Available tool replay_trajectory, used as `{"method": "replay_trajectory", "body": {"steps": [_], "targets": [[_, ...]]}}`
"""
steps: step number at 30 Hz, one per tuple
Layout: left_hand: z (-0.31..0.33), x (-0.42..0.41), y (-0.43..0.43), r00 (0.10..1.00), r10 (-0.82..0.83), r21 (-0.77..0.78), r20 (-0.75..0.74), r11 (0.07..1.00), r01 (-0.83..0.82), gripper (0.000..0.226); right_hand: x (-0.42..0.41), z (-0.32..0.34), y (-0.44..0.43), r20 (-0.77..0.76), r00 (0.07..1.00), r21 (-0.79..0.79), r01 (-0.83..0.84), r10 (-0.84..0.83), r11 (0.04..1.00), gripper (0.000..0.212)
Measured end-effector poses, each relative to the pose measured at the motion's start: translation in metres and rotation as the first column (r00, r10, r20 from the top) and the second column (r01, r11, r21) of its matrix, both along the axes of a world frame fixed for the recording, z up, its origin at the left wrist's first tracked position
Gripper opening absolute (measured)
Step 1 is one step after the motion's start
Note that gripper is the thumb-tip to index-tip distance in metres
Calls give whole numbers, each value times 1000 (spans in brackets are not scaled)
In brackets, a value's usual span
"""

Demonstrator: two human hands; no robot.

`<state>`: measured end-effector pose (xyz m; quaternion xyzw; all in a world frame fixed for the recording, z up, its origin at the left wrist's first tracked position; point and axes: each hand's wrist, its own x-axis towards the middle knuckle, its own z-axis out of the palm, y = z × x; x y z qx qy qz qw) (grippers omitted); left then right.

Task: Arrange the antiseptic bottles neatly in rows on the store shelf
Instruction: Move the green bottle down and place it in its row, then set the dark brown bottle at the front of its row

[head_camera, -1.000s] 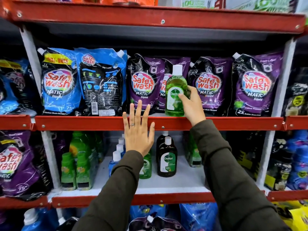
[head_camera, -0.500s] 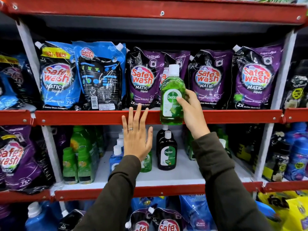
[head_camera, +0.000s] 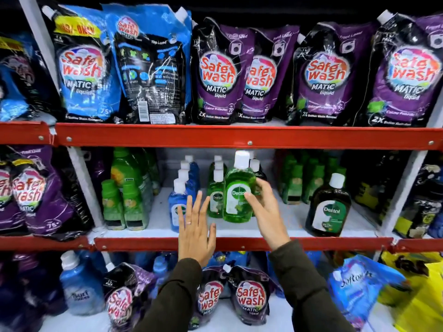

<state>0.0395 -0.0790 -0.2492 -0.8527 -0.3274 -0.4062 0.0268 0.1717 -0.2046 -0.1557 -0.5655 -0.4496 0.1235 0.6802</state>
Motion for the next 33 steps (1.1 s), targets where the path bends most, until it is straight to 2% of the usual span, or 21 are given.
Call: {"method": "replay_trajectory", "body": {"steps": [4,8,12,16,20,29,33], "targets": [[-42,-4,-1,992,23,-66,-128,997,-32,67,0,-40,22,-28,1000,-78,-10,8,997,38],[-68,-7,-4,980,60,-92,-188,993,-79,68,2,-64,41,-44,999,-132,2,-8,991,33],[-72,-9,-3,977,66,-85,-205,993,-85,68,7,-81,58,-102,995,-159,-10,-7,987,43],[-73,-8,-2,975,59,-93,-213,992,-80,65,8,-84,73,-122,992,-160,-35,15,986,43],[-74,-9,-1,973,58,-92,-222,992,-81,65,11,-83,80,-88,995,-179,-56,41,982,39],[-68,-13,-7,972,51,-108,-230,991,-78,63,15,-82,75,-36,996,-192,-87,82,978,43],[-65,-14,-8,966,67,-100,-248,990,-95,63,18,-83,62,-1,1000,-149,-7,7,989,45]]}}
